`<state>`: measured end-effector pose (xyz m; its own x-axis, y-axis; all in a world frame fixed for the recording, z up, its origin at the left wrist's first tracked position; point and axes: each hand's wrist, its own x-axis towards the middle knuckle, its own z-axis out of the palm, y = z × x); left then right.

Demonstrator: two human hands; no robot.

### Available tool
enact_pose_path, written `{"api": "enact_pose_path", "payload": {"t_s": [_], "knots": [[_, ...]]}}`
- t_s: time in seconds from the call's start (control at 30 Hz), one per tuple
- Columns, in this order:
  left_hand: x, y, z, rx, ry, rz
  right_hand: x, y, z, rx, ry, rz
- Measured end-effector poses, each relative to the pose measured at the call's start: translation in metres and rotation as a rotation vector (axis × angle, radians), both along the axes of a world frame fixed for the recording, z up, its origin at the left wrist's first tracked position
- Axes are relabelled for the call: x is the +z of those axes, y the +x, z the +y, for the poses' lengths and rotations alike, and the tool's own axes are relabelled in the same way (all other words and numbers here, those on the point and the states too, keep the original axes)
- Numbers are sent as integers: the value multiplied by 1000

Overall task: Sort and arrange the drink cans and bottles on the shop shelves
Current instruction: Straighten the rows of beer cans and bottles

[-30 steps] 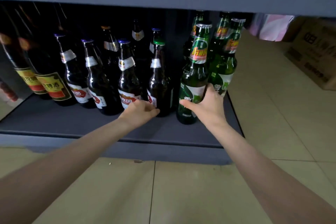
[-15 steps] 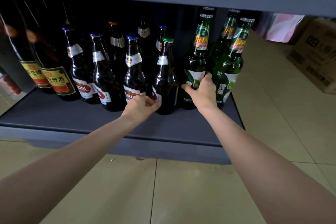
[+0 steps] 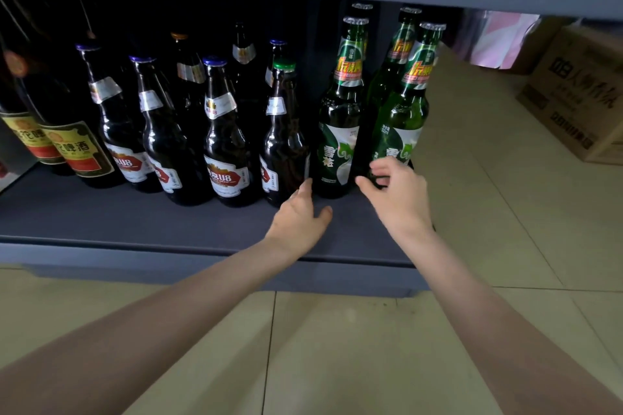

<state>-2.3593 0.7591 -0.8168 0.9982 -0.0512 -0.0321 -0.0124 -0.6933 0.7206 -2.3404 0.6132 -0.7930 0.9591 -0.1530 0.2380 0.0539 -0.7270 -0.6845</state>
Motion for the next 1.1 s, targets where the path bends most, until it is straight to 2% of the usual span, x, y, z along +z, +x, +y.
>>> {"api": "enact_pose_path", "payload": {"t_s": [0.13, 0.27, 0.37, 0.47, 0.63, 0.8, 1.1], "knots": [[-5, 5, -45, 155, -151, -60, -14, 1, -36, -131, 38, 96], [-11, 26, -73, 419, -276, -177, -28, 17, -44, -84, 164, 132], [-11, 46, -79, 533, -316, -123, -36, 35, -43, -28, 221, 94], [-19, 48, -77, 535, -254, -125, -43, 46, -41, -5, 245, 80], [-34, 48, -69, 489, -146, -233, -61, 48, -37, -17, 317, -8], [-36, 62, -85, 587, -203, -269, -67, 48, -37, 3, 307, -78], [-40, 66, -88, 609, -194, -296, -69, 55, -39, 28, 267, -40]]}}
